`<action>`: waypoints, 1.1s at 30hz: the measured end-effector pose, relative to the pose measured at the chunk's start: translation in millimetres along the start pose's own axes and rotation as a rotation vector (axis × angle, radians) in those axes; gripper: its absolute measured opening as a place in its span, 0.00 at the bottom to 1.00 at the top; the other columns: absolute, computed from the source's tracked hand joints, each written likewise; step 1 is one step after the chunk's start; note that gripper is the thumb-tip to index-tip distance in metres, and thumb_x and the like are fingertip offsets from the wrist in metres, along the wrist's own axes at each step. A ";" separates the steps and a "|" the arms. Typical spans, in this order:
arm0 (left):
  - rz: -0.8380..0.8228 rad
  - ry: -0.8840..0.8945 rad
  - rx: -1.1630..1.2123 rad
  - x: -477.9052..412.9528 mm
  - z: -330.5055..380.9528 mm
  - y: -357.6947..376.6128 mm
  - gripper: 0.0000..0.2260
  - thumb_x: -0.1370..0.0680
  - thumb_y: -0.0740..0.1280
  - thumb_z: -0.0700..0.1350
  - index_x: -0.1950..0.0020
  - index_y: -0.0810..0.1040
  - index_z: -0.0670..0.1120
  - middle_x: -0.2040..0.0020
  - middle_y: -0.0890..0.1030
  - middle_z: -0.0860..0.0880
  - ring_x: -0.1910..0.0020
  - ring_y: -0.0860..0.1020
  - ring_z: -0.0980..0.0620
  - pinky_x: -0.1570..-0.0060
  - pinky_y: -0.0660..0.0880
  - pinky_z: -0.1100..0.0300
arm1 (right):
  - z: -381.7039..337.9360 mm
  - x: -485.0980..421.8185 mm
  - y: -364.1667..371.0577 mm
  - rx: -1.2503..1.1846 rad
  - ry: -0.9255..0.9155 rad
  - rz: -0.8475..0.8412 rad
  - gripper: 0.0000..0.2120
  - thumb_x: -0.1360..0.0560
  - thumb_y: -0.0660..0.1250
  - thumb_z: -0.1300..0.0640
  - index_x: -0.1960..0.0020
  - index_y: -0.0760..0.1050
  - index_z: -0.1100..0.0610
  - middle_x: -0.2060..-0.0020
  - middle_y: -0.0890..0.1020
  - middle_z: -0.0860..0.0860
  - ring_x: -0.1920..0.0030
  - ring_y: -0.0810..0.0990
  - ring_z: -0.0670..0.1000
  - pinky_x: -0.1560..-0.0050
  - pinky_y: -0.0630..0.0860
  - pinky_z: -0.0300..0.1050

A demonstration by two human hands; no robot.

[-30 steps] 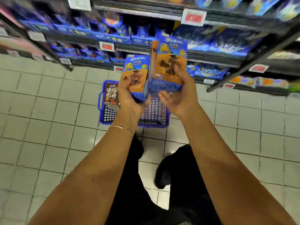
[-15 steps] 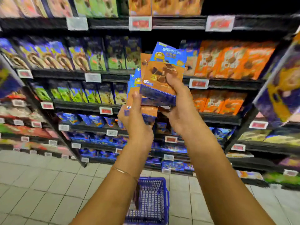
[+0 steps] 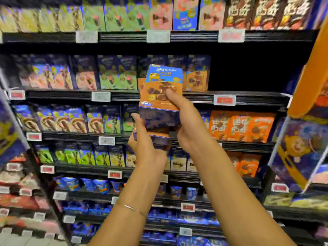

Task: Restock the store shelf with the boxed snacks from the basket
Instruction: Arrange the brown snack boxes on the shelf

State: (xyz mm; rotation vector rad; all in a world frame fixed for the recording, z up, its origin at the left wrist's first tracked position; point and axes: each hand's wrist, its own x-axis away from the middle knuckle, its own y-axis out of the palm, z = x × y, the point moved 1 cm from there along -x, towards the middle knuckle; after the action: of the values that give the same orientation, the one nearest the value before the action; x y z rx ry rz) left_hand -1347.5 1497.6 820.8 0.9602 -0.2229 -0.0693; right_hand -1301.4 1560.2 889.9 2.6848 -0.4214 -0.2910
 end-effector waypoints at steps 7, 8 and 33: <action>-0.049 -0.155 0.034 -35.6 14.3 -9.1 0.33 0.27 0.71 0.70 0.28 0.76 0.52 0.34 0.83 0.43 0.36 0.82 0.36 0.33 0.73 0.32 | 11.3 -33.3 18.9 -0.053 -0.024 0.026 0.17 0.22 0.70 0.51 0.37 0.79 0.58 0.57 0.88 0.50 0.65 0.86 0.46 0.74 0.76 0.35; -0.030 -0.174 0.030 -41.0 16.6 -10.1 0.34 0.28 0.72 0.71 0.28 0.75 0.53 0.34 0.83 0.43 0.36 0.81 0.36 0.33 0.73 0.32 | 12.8 -39.1 17.9 -0.054 -0.042 0.043 0.15 0.23 0.70 0.51 0.39 0.80 0.57 0.58 0.87 0.49 0.66 0.86 0.46 0.74 0.75 0.34; 0.144 -0.198 0.071 -79.3 7.4 -28.1 0.25 0.26 0.75 0.65 0.34 0.83 0.53 0.38 0.85 0.45 0.41 0.84 0.42 0.51 0.80 0.43 | -2.6 -178.1 -55.4 0.205 -0.176 0.087 0.14 0.26 0.70 0.64 0.41 0.79 0.60 0.51 0.87 0.53 0.51 0.87 0.52 0.47 0.83 0.53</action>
State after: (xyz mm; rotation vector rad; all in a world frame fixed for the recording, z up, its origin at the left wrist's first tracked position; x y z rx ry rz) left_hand -1425.3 1487.9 789.4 1.0053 -0.4787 -0.0237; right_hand -1453.1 1668.8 893.7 2.8399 -0.6513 -0.4842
